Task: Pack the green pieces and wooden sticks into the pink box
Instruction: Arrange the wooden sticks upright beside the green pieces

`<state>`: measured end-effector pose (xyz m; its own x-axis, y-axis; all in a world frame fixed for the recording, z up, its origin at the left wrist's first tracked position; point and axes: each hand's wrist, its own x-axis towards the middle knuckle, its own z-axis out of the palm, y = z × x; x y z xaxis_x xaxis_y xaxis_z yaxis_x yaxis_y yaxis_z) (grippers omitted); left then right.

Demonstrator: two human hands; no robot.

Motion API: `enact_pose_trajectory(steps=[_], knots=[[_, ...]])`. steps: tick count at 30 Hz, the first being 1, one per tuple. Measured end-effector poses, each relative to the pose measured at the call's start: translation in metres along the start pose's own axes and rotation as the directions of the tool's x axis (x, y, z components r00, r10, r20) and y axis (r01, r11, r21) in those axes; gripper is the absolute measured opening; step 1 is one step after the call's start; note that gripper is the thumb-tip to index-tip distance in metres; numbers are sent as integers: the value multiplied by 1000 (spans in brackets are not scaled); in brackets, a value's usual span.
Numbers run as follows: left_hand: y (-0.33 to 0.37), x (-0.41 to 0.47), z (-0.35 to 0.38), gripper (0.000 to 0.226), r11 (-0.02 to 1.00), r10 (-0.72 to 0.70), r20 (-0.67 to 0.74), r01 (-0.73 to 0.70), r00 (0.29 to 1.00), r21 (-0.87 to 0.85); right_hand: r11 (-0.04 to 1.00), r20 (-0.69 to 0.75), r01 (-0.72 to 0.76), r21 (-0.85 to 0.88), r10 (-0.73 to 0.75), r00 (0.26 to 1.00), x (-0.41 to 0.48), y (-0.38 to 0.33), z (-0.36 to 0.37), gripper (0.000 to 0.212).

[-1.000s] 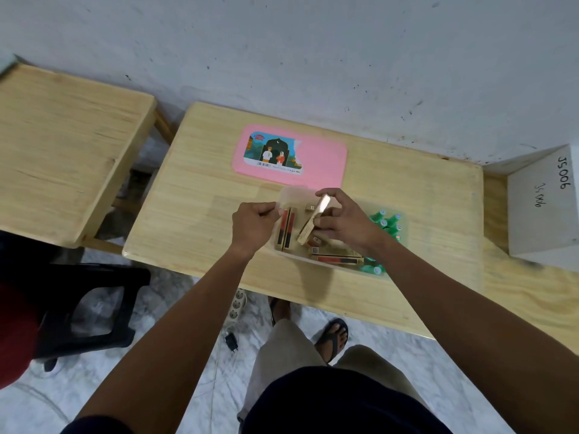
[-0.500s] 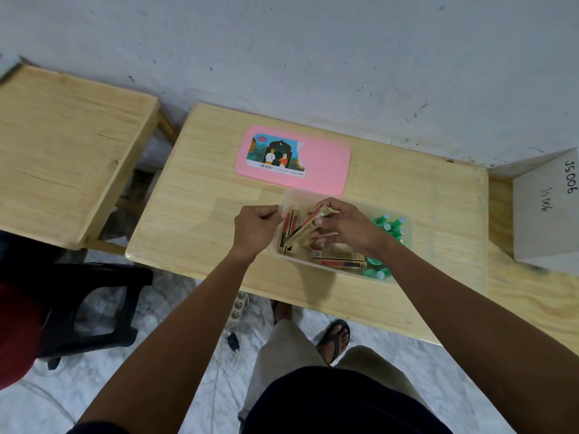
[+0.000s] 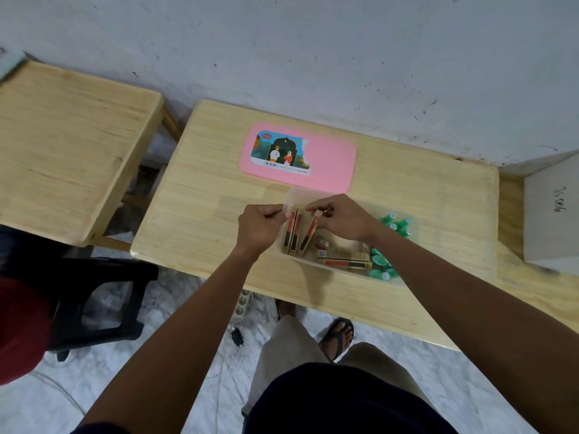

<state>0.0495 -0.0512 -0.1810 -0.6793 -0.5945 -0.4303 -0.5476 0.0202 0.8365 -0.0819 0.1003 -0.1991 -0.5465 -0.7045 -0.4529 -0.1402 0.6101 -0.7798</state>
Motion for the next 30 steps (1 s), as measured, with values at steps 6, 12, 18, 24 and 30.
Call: enact_pose_trajectory(steps=[6,12,18,24,30], knots=[[0,1,0,27,1000,4,1,-4,1000,12,1000,-167,5,-25,-9,986,-6,-2,25,31],[1,0,0,27,999,21,4,-21,1000,29,995,-286,-84,-55,65,956,-1,1,37,30],[2,-1,1,27,999,5,-15,-4,1000,33,960,-289,-31,-279,-53,956,-8,-6,38,27],[3,-8,7,27,984,79,-91,-63,993,169,979,-279,-16,-204,-42,959,-27,-1,10,29],[13,-24,35,28,465,650,226,-615,726,637,854,56,36,-519,-8,998,-62,4,-30,31]])
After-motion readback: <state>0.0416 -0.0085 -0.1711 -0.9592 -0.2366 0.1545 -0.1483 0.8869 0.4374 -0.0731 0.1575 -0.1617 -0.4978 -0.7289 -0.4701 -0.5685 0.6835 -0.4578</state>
